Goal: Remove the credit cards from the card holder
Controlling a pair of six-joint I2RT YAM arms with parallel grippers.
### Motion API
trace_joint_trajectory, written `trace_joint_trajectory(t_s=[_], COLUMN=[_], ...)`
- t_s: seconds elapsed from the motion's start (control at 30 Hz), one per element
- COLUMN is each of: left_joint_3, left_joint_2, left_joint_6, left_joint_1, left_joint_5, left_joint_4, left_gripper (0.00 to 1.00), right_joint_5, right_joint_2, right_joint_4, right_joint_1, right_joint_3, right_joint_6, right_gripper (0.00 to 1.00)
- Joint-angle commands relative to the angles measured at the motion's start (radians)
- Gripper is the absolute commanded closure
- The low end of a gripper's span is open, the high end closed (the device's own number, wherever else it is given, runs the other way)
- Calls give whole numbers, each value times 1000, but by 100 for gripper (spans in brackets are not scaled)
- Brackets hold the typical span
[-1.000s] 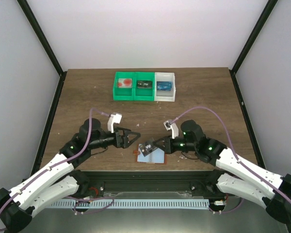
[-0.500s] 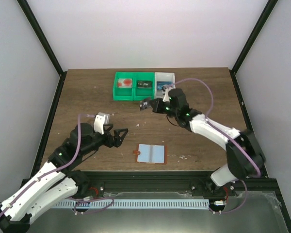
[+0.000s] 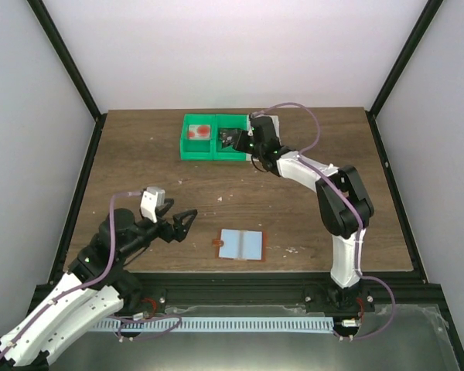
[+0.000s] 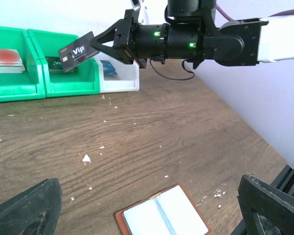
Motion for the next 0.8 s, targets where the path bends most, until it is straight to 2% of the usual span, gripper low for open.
trace_joint_trajectory(t_s=[0.0, 0.13, 0.57, 0.77], left_joint_3=[-11, -16, -22, -21], left_joint_2=[-3, 1, -10, -23], left_joint_6=[29, 34, 40, 38], left_joint_1=[0, -5, -24, -32], left_joint_5=[20, 37, 28, 10], left_joint_4=[30, 36, 36, 31], left_gripper=[0, 0, 0, 0], right_joint_5=[35, -11, -58, -72], right_joint_2=[60, 148, 299, 366], right_joint_4=[-4, -46, 61, 30], right_joint_1=[-34, -59, -70, -72], right_joint_3=[87, 187, 303, 397], right_joint_6=[27, 48, 76, 64], right_gripper=[99, 99, 99, 98])
